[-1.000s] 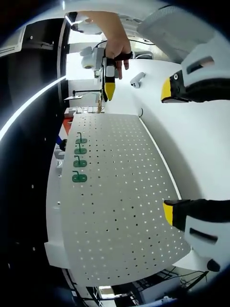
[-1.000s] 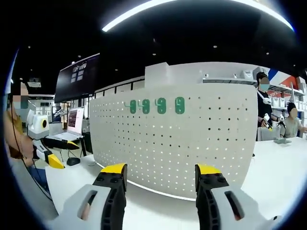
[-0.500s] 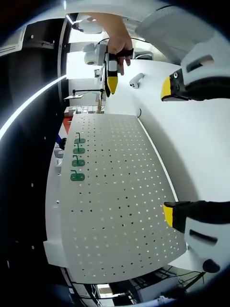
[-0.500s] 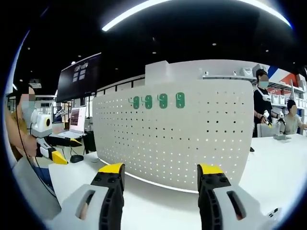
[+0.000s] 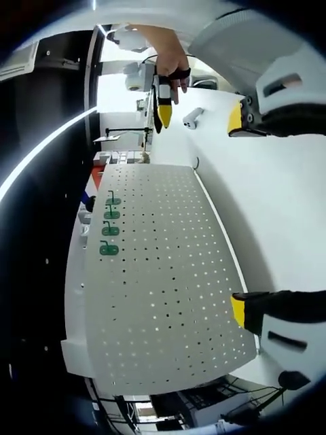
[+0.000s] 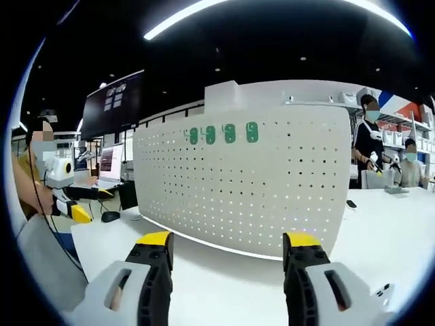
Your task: Insert the hook assembly into the mounting plate slot until the hook locks in place.
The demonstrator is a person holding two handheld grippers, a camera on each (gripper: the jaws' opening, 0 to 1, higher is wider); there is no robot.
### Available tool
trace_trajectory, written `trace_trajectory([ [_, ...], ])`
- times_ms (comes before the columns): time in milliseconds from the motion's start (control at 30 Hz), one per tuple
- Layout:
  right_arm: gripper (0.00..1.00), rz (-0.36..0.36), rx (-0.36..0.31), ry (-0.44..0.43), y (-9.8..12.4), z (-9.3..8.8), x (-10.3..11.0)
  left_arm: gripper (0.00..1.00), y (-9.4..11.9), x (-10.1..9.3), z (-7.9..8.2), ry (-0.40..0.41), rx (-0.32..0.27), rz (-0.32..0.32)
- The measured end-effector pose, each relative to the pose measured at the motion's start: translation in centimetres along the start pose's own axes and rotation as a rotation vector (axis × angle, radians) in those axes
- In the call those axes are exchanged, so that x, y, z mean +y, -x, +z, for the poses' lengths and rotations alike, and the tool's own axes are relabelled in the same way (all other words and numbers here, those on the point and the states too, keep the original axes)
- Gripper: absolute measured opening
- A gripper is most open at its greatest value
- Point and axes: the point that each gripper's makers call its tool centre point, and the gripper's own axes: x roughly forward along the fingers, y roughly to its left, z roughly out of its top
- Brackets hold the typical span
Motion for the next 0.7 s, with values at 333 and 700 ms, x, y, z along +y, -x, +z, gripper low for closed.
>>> trace_trajectory([
  [333,0.65,-0.011,0.011,-0.022,1.5,-0.8,-0.1,0.99,1.2,0.2,-0.4,-0.014,0.003,0.019],
  [700,0.65,-0.027,-0.001,-0.042,2.4,-0.9,-0.1,1.0,1.7,0.5,0.0,-0.007,-0.009,0.033],
])
